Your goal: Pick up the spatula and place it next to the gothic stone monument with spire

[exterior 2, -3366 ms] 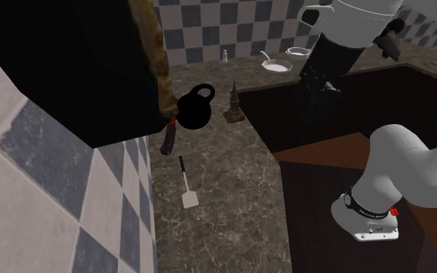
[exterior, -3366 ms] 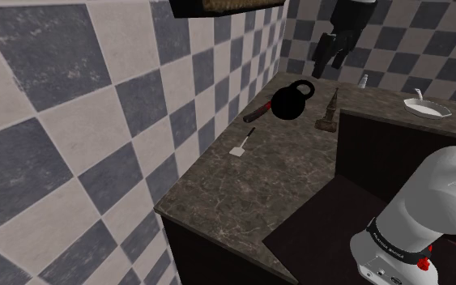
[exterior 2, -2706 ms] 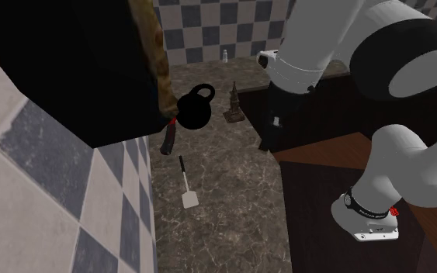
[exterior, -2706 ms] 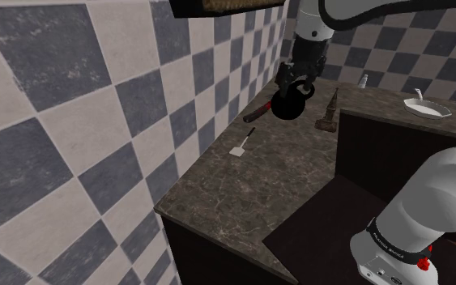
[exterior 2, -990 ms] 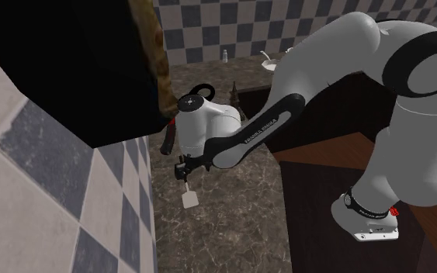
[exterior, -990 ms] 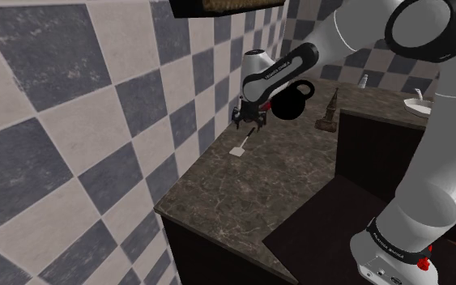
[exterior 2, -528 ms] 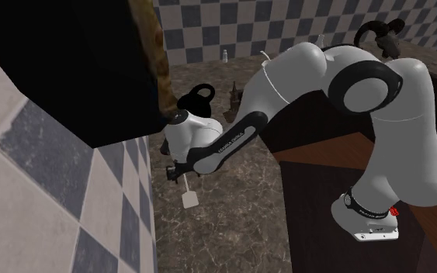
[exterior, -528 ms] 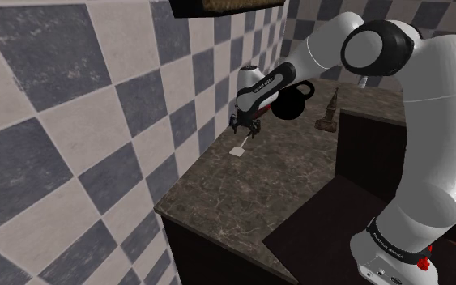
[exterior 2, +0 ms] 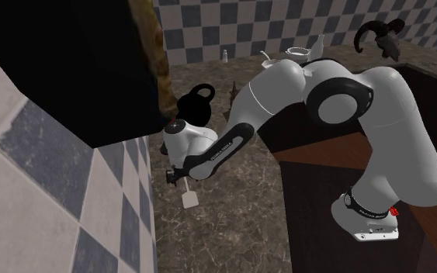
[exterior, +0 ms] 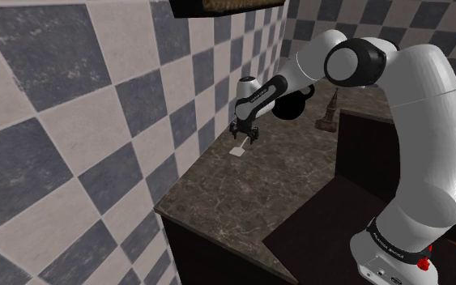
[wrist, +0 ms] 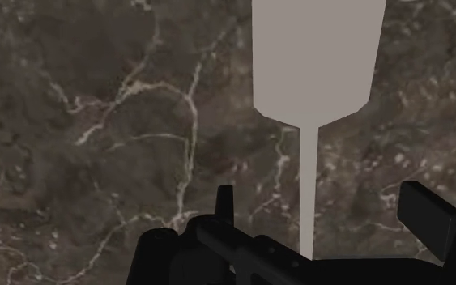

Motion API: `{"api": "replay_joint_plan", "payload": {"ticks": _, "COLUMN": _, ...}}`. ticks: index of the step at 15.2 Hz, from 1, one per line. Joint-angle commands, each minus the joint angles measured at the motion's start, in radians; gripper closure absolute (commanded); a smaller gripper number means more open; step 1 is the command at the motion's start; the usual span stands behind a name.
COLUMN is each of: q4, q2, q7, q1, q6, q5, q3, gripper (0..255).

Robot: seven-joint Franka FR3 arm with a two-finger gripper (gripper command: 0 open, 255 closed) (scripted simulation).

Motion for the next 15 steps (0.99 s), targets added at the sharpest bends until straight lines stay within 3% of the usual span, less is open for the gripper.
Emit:
{"api": "replay_joint_plan", "payload": {"ticks": 1, "q4": 0.005, "q2": 0.022, "q7": 0.003, "q1": 0.002, "q6": 0.017, "q5": -0.003, "q3": -0.003, "gripper": 0}}
{"api": "replay_joint_plan", "payload": {"ticks": 9, "q4": 0.007, "q2": 0.028, "q7": 0.003, "q1": 0.002, "q6": 0.021, "q5": -0.004, "q3": -0.004, "gripper": 0}}
{"api": "replay_joint_plan", "payload": {"ticks": 10, "q4": 0.007, "q2": 0.028, "q7": 0.003, "q1": 0.002, "q6": 0.021, "q5": -0.004, "q3": -0.004, "gripper": 255}}
{"api": "replay_joint_plan", "payload": {"ticks": 15, "q4": 0.002, "q2": 0.025, "q7": 0.004, "q1": 0.003, "q6": 0.024, "q5": -0.005, "q3": -0.004, "gripper": 255}}
